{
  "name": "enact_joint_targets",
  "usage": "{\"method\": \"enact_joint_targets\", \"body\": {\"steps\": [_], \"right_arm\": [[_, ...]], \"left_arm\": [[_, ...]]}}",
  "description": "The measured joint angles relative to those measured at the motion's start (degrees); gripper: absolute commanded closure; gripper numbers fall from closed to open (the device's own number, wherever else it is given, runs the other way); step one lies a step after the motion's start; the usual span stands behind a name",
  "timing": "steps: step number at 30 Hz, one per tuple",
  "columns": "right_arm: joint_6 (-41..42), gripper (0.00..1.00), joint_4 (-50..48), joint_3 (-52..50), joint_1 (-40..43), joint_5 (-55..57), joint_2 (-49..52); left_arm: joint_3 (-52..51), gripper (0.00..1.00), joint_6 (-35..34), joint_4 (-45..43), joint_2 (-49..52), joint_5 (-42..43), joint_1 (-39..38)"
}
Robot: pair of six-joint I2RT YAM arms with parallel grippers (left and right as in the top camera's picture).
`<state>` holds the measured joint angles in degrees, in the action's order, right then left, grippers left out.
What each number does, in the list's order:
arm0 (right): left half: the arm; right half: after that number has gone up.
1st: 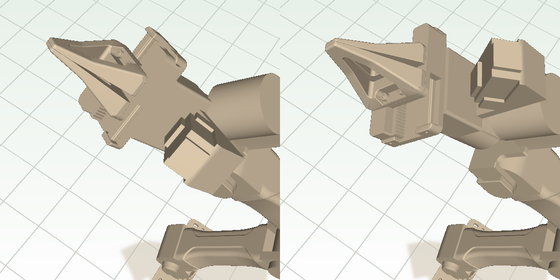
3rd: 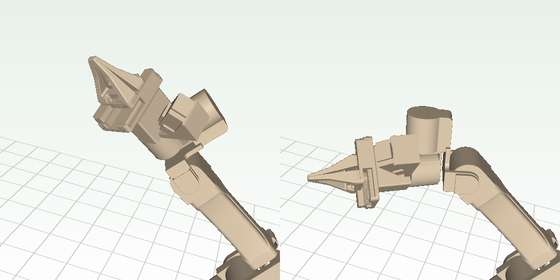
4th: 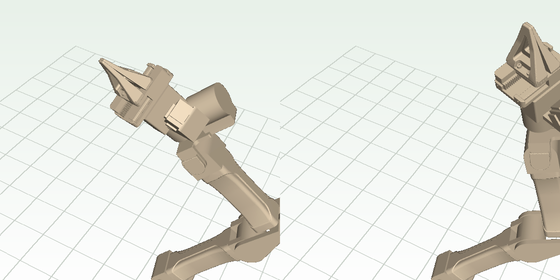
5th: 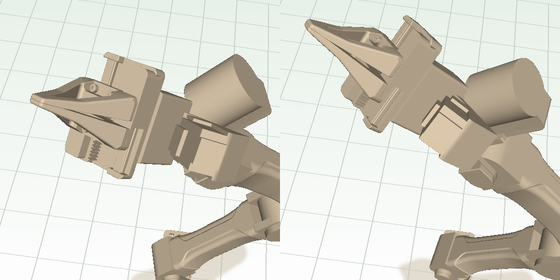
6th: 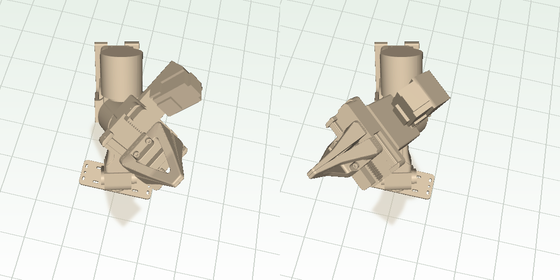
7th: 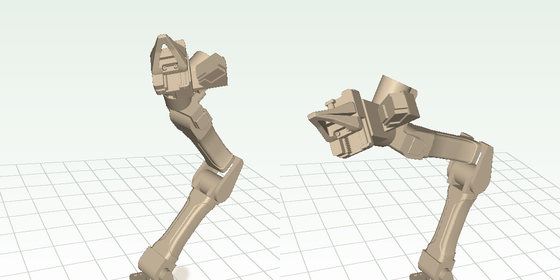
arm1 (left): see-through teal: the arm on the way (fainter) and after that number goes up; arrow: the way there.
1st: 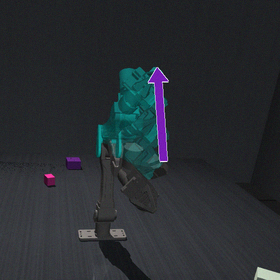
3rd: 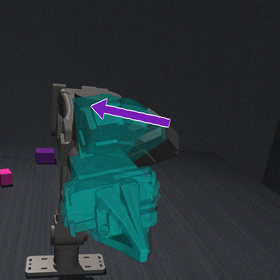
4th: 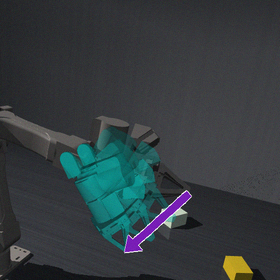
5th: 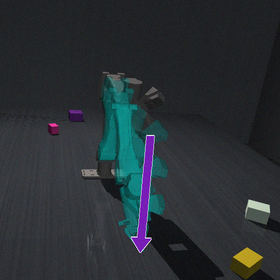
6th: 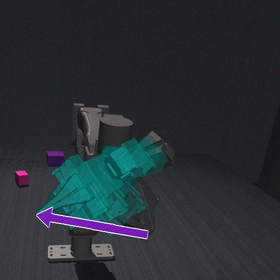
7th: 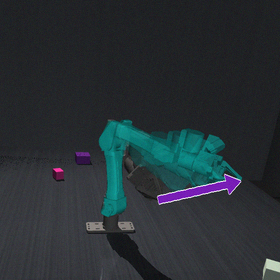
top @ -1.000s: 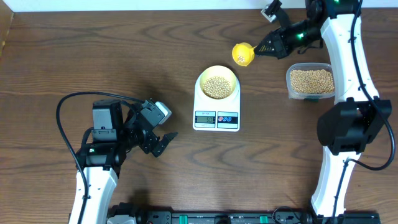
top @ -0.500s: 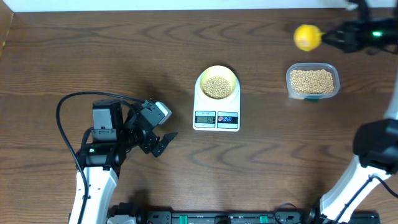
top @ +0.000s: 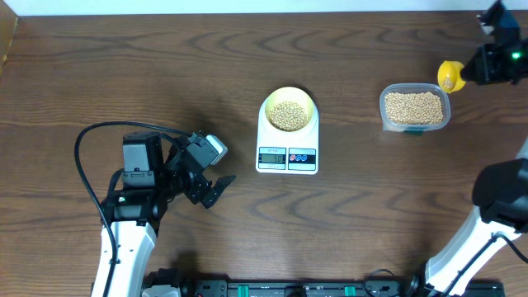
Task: Scoop item into bowl and weigh 50g on scale
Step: 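Carry the scoop right away from the bowl toward the soybean tub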
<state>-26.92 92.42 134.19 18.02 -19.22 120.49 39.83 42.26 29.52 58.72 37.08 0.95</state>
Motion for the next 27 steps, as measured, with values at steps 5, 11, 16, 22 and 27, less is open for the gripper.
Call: {"method": "enact_joint_targets", "body": {"steps": [5, 11, 16, 22, 27], "right_arm": [[2.73, 0.99, -0.48, 0.00, -7.85, 12.57, 0.00], [5.95, 0.99, 0.02, 0.00, -13.22, 24.39, 0.00], [7.17, 0.99, 0.07, 0.00, -15.74, 30.60, 0.00], [7.91, 0.99, -0.11, 0.00, -16.92, 31.78, 0.00], [11.39, 0.99, -0.87, 0.00, -15.80, 26.01, 0.00]], "left_arm": [[0.00, 0.03, 0.00, 0.00, 0.00, 0.00, 0.00], [0.00, 0.02, -0.02, 0.00, 0.00, 0.00, 0.00], [0.00, 0.02, 0.00, 0.00, 0.00, 0.00, 0.00], [0.00, 0.02, 0.00, 0.00, 0.00, 0.00, 0.00], [0.00, 0.02, 0.00, 0.00, 0.00, 0.00, 0.00]]}}
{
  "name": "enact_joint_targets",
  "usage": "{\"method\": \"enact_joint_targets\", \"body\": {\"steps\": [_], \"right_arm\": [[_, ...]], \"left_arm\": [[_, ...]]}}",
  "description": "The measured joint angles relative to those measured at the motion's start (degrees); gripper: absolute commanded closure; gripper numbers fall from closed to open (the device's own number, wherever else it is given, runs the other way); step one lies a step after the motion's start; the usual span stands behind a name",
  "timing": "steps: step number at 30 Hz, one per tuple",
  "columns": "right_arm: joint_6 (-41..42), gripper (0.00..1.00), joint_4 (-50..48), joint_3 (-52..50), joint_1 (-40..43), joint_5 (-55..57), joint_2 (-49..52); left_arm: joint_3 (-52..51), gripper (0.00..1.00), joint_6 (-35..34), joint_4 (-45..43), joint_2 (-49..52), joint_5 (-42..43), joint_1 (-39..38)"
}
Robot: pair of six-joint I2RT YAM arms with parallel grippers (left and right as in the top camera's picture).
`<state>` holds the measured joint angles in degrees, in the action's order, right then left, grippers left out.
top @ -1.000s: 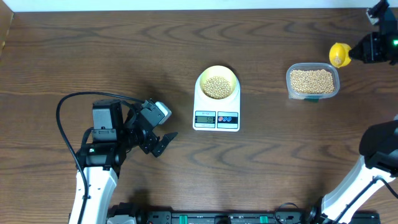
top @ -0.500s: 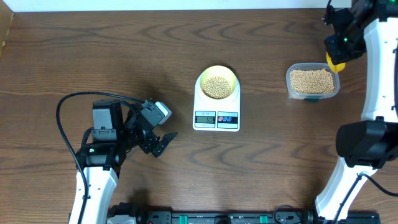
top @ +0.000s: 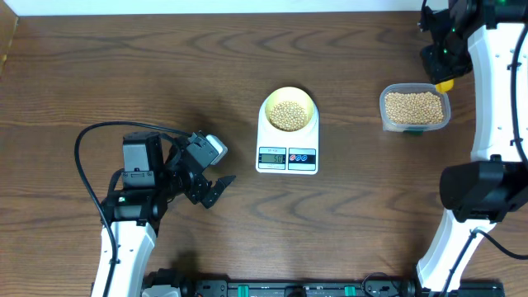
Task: Scoop item into bowl and weigh 50g on scale
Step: 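Carry the scoop right away from the bowl toward the soybean tub, then lower the scoop into the soybean tub and open the right gripper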
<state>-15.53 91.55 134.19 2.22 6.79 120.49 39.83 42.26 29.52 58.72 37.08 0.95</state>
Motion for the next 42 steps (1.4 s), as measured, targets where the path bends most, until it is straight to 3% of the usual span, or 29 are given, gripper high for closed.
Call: {"method": "enact_joint_targets", "body": {"steps": [10, 24, 25, 26, 28, 32, 37, 42], "right_arm": [[21.11, 0.99, -2.38, -1.60, 11.93, -17.86, -0.17], [31.47, 0.98, -18.84, -21.92, 14.23, -32.59, -0.20], [31.74, 0.94, -19.19, -22.88, 14.23, -32.74, -0.20], [31.98, 0.84, -19.19, -23.56, 14.23, -32.87, -0.20], [32.98, 0.40, -18.67, -24.74, 14.23, -33.09, -0.20], [32.13, 0.13, -16.85, -24.92, 14.23, -33.20, -0.20], [30.08, 0.01, -12.02, -24.98, 14.23, -32.76, -0.20], [27.96, 0.01, -7.54, -24.98, 14.58, -31.39, -0.20]], "left_arm": [[0.00, 0.02, 0.00, 0.00, 0.00, 0.00, 0.00], [0.00, 0.02, -0.02, 0.00, 0.00, 0.00, 0.00], [0.00, 0.02, 0.00, 0.02, 0.00, 0.00, 0.00], [0.00, 0.02, 0.00, 0.00, 0.00, 0.00, 0.00], [0.00, 0.02, 0.00, 0.02, 0.00, 0.00, 0.00], [0.00, 0.02, -0.02, 0.00, 0.00, 0.00, 0.00], [0.00, 0.03, 0.00, 0.00, 0.00, 0.00, 0.00], [0.00, 0.02, 0.00, 0.00, 0.00, 0.00, 0.00]]}}
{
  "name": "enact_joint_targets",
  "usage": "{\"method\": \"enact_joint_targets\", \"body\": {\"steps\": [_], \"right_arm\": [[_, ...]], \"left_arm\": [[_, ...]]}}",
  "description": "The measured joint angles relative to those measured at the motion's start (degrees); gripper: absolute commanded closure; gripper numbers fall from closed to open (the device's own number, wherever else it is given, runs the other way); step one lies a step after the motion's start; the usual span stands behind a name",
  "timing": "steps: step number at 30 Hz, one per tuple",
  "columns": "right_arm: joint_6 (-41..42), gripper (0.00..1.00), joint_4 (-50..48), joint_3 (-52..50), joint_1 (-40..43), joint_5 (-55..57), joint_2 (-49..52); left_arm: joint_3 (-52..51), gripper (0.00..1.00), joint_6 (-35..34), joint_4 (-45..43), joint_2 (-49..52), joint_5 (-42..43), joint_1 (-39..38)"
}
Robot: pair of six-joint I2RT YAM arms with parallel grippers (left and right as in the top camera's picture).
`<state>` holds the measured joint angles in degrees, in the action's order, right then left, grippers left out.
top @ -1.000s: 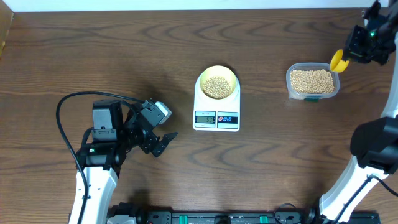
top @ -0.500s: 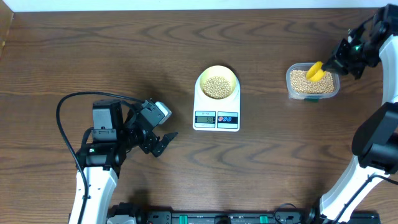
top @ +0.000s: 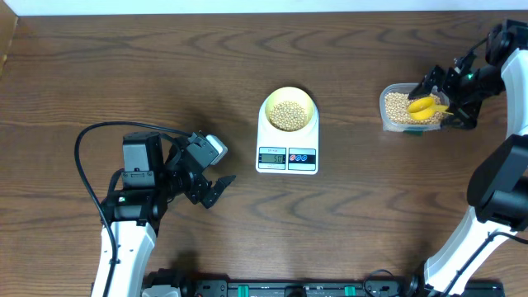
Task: Scoop item into bowl and weigh 50g on scale
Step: 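Lower the scoop into the soybean tub and open the right gripper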
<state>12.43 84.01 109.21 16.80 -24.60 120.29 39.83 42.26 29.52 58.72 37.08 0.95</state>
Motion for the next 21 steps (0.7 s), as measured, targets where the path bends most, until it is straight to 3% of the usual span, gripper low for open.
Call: {"method": "enact_joint_targets", "body": {"steps": [7, 13, 21], "right_arm": [[-2.67, 0.01, 8.39, 0.00, 3.41, 8.07, -0.09], [-3.15, 0.01, 7.89, 0.00, 6.01, 12.33, -2.34], [-4.76, 0.01, 2.97, 0.13, 8.20, 13.81, -14.14]], "left_arm": [[0.00, 0.02, 0.00, 0.00, 0.00, 0.00, 0.00], [0.00, 0.02, 0.00, 0.00, 0.00, 0.00, 0.00], [0.00, 0.03, 0.00, 0.00, 0.00, 0.00, 0.00]]}}
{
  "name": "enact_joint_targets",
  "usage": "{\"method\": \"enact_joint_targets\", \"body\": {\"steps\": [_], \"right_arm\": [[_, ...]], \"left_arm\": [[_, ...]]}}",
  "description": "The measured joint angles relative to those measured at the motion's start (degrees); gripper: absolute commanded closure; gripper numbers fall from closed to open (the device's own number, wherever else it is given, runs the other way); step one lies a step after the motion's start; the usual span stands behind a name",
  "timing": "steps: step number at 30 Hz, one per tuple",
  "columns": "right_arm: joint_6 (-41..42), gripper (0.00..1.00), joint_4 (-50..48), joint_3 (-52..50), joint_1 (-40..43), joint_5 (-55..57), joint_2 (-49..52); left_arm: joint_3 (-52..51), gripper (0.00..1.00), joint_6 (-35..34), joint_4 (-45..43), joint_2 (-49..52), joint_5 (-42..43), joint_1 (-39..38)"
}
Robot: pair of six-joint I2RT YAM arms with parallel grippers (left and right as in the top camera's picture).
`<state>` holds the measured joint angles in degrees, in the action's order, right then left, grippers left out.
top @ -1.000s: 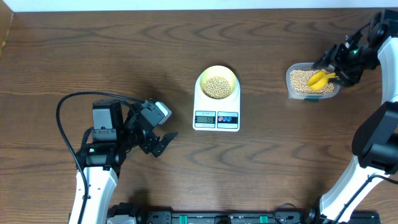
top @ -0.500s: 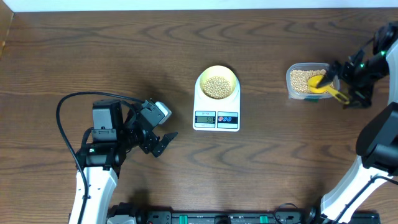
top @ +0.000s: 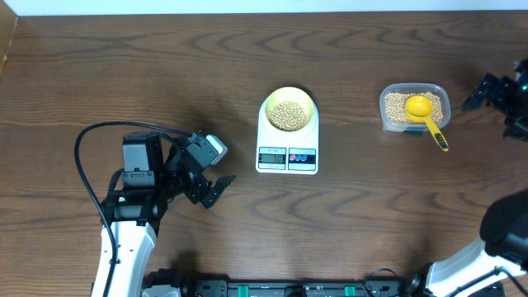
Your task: Scoop item into bowl and weigh 50g on scale
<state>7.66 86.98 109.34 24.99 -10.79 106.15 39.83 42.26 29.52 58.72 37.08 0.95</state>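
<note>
A yellow bowl (top: 288, 113) holding soybeans sits on the white scale (top: 287, 157) at the table's middle. To the right, a clear container (top: 394, 109) of soybeans holds the yellow scoop (top: 420, 106). The scoop's cup rests on the beans and its handle sticks out over the rim toward the lower right. My right gripper (top: 480, 92) stands open at the far right edge, apart from the scoop. My left gripper (top: 216, 190) rests open at the lower left, holding nothing.
A black cable (top: 91, 136) loops around the left arm's base at the lower left. The table's far edge runs along the top of the view. A rail lies along the bottom edge.
My right gripper was shut on the scoop over the bean container. It has let go and now sits further right, with the scoop left lying in the container. The left arm is unchanged.
My right gripper held the yellow scoop at the far right, beyond the container. Then it was at the container's back rim. Then it had the scoop down in the beans. Now the scoop lies in the container and the gripper is away from it.
</note>
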Motion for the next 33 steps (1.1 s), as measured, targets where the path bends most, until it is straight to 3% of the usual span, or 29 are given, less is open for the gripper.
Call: {"method": "enact_joint_targets", "body": {"steps": [19, 33], "right_arm": [[-0.48, 0.01, 2.36, 0.02, -0.42, -7.82, -4.55], [4.79, 0.01, 1.88, 0.02, -0.44, -11.43, -5.42]], "left_arm": [[0.00, 0.03, -0.02, 0.00, 0.00, 0.00, 0.00], [0.00, 0.03, 0.00, 0.00, 0.00, 0.00, 0.00]]}}
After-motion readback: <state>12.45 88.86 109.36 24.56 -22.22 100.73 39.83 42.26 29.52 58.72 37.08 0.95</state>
